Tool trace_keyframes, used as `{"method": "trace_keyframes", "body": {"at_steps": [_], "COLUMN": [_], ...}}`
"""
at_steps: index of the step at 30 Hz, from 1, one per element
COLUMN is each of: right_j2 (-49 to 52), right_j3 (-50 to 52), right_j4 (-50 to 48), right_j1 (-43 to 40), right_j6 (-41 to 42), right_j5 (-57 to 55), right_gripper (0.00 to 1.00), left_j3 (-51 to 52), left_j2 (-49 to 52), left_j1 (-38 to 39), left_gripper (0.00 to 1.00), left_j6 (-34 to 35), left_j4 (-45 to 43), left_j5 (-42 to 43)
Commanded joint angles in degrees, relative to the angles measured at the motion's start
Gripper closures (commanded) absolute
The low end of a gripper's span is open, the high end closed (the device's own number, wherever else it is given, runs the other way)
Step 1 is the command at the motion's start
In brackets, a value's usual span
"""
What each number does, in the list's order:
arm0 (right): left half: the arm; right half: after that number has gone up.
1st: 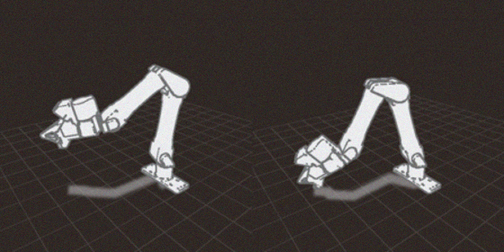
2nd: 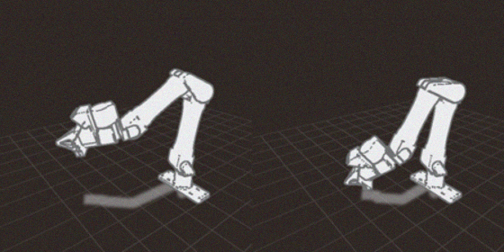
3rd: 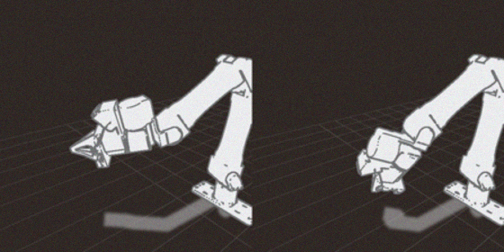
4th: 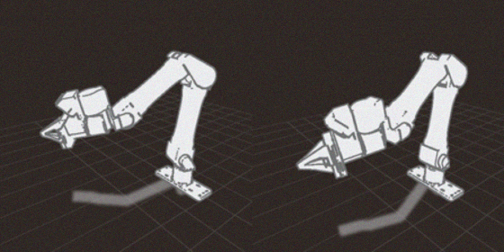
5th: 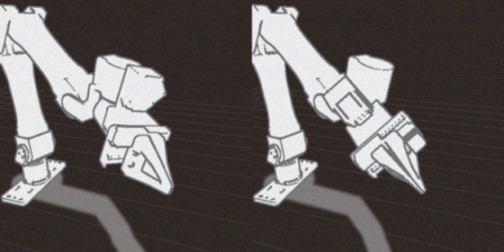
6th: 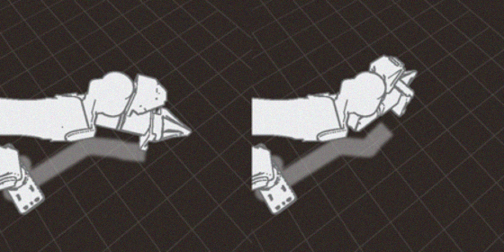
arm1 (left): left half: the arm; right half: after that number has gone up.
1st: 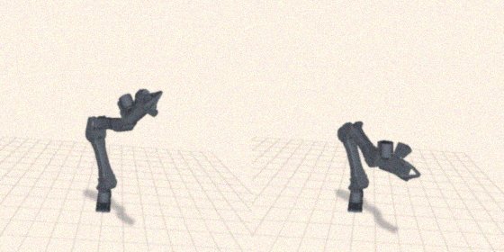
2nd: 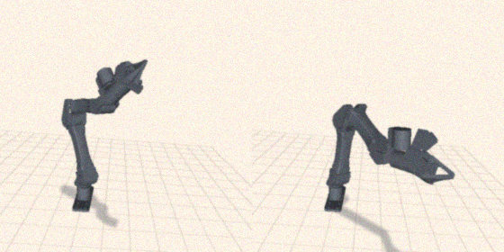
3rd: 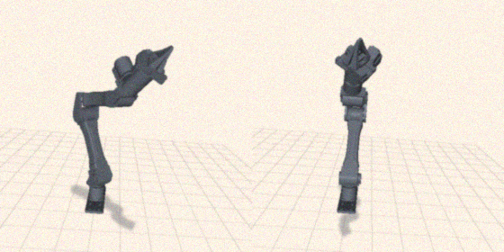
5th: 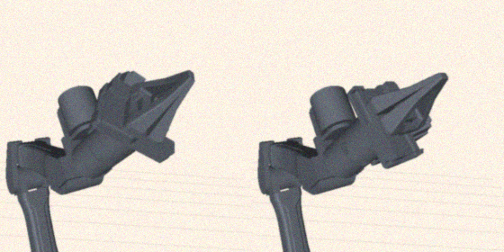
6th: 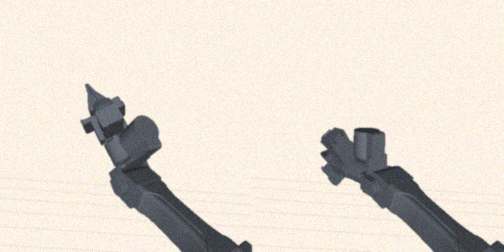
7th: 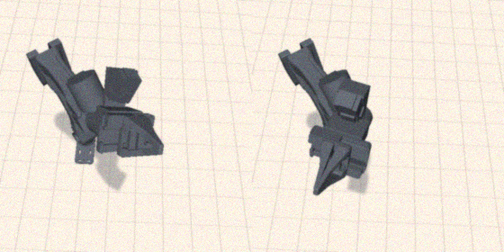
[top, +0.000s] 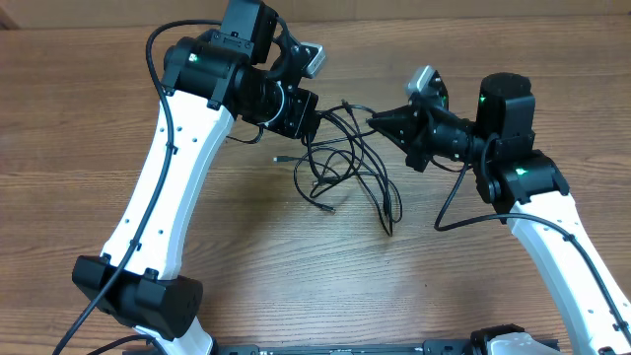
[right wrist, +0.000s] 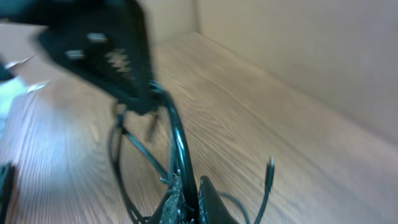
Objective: Untangle cables
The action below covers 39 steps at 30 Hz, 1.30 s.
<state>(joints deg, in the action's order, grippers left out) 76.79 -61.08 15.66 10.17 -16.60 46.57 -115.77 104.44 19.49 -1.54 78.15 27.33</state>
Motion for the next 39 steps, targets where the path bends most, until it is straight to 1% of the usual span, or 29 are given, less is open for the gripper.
{"method": "trace_keyframes", "body": {"at_steps": [1,4,11,13,15,16,17,20,23,24,26,31,33,34,35,37,39], "right_j2": [-0.5,-0.5,-0.5,-0.5,-0.5,-0.5,-0.5,-0.5,-0.5,-0.5,-0.5,-0.5,-0.5,-0.5,-0.5,-0.5,-0.5], "right_j3": [-0.8,-0.8,-0.8,-0.8,-0.8,-0.8,-0.8,-0.8,-0.8,-0.8,-0.8,-0.8,-0.8,-0.8,-0.8,-0.8,-0.8], "right_j4": [2.2,4.7,9.4,10.2,11.3,11.6,12.2,13.6,15.1,15.2,15.1,15.3,15.2,15.3,15.4,16.5,18.0], "right_j1": [-0.3,-0.3,-0.3,-0.3,-0.3,-0.3,-0.3,-0.3,-0.3,-0.3,-0.3,-0.3,-0.3,-0.3,-0.3,-0.3,-0.3], "right_j6": [14.4,19.3,24.4,25.4,26.6,26.7,26.7,26.7,26.7,26.7,26.7,26.6,26.6,26.6,26.6,26.7,26.7], "right_j5": [-13.9,-18.1,-20.2,-20.2,-20.2,-20.2,-20.2,-20.3,-21.7,-21.7,-21.7,-21.7,-21.7,-21.7,-21.7,-21.6,-20.6], "right_gripper": [0.96,0.96,0.96,0.96,0.96,0.95,0.92,0.92,0.92,0.91,0.83,0.60,0.44,0.31,0.26,0.00,0.00], "left_j3": [-0.6,-0.6,-0.6,-0.6,-0.6,-0.6,-0.6,-0.6,-0.6,-0.6,-0.6,-0.6,-0.6,-0.6,-0.6,-0.6,-0.7], "left_j2": [0.3,0.3,0.3,0.3,0.3,0.3,0.3,0.3,0.3,0.3,0.3,0.3,0.3,0.3,0.3,0.3,0.2], "left_j1": [-0.3,-0.4,-0.4,-0.4,-0.4,-0.4,-0.4,-0.4,-0.4,-0.5,-0.4,-0.4,-0.4,-0.5,-0.5,-1.2,-2.3], "left_gripper": [0.96,0.95,0.95,0.96,0.96,0.96,0.96,0.96,0.96,0.96,0.96,0.96,0.96,0.96,0.96,0.96,0.96], "left_j6": [1.4,1.4,1.4,2.5,5.0,5.5,5.9,7.7,12.1,12.1,12.0,11.5,10.1,9.6,9.7,9.7,10.2], "left_j4": [0.0,-0.2,-0.4,-0.5,-0.5,-0.7,-0.9,-1.1,-1.1,-1.1,-1.0,-1.0,-0.9,-0.8,-0.9,-1.3,-1.6], "left_j5": [-2.5,-2.5,-2.5,-3.5,-5.6,-5.8,-5.8,-7.3,-11.5,-11.6,-11.7,-12.6,-12.6,-12.6,-12.8,-12.9,-12.9]}}
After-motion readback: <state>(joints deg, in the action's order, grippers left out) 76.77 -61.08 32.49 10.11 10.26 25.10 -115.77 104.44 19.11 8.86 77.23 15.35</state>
